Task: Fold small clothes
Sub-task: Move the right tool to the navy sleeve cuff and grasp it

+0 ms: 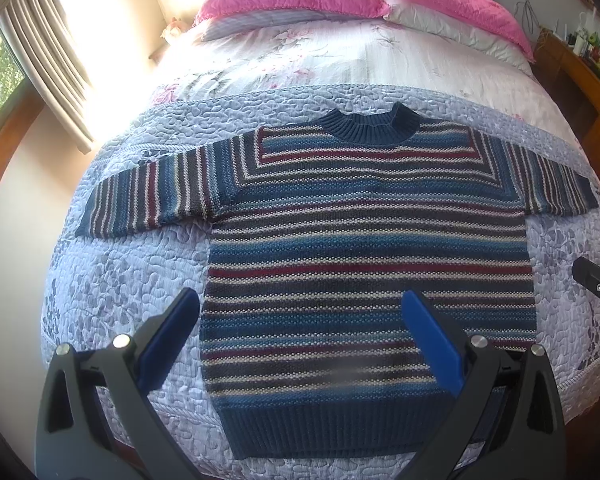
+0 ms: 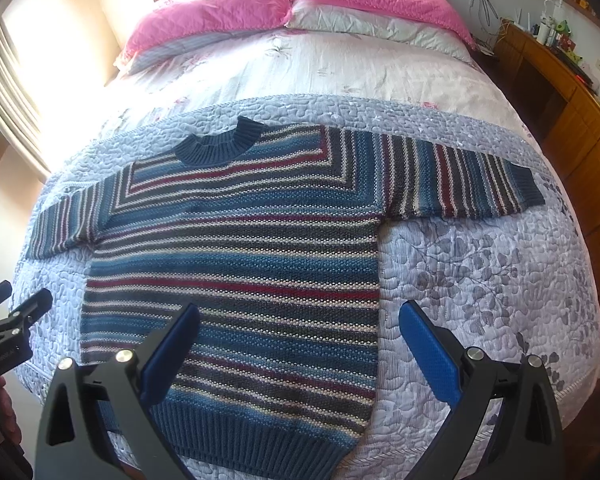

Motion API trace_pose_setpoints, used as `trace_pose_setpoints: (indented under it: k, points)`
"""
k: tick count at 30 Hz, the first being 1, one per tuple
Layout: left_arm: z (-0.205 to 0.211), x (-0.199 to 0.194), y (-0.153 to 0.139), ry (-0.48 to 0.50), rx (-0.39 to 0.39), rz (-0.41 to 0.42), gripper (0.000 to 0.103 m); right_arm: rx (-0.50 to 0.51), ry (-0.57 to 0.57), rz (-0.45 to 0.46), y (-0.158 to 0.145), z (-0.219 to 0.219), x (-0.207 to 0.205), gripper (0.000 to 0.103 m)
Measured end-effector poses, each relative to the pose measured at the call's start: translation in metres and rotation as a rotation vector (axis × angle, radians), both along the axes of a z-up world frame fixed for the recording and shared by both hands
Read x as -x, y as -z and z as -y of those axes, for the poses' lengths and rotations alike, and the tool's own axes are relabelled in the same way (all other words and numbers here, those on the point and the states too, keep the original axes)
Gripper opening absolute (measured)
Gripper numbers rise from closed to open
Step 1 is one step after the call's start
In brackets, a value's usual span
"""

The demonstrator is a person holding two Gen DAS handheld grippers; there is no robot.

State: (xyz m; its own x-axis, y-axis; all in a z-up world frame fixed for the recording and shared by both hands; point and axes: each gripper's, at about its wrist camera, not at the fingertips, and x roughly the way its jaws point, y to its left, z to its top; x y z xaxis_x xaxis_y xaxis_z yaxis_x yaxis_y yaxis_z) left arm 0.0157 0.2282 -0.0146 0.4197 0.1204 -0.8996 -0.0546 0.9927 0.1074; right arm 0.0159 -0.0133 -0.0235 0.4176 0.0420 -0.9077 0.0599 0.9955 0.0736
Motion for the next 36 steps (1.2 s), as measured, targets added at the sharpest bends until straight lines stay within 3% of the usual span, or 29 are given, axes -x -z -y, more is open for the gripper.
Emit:
trace_pose_setpoints:
  k: [6,10,14,17,20,27,36]
  points:
    - [0.005,-0.005,0.002,0.008,-0.003,-0.003,0.100,-0.002,0.001,0.002,0.001,0.002,-0.004,0.099]
    - [0.007,-0.011,0.008,0.009,-0.009,-0.013,0.100,-0.057,-0.011,0.020,0.009,0.009,-0.005,0.099]
    - [0.014,-0.026,0.022,-0.007,0.004,-0.041,0.100,-0.006,-0.022,-0.015,0.029,0.027,-0.013,0.099]
    - [0.027,-0.044,0.032,-0.016,0.008,-0.043,0.100,-0.106,0.019,-0.053,0.045,0.078,-0.032,0.099]
    - [0.048,-0.070,0.041,-0.014,0.003,-0.028,0.100,-0.207,0.130,-0.043,0.055,0.151,-0.058,0.099]
    - [0.119,-0.143,0.062,0.003,0.031,0.023,0.100,0.022,0.146,-0.078,0.080,0.279,-0.136,0.099]
    - [0.201,-0.207,0.095,0.009,0.062,0.024,0.100,0.066,0.124,-0.145,0.120,0.375,-0.188,0.099]
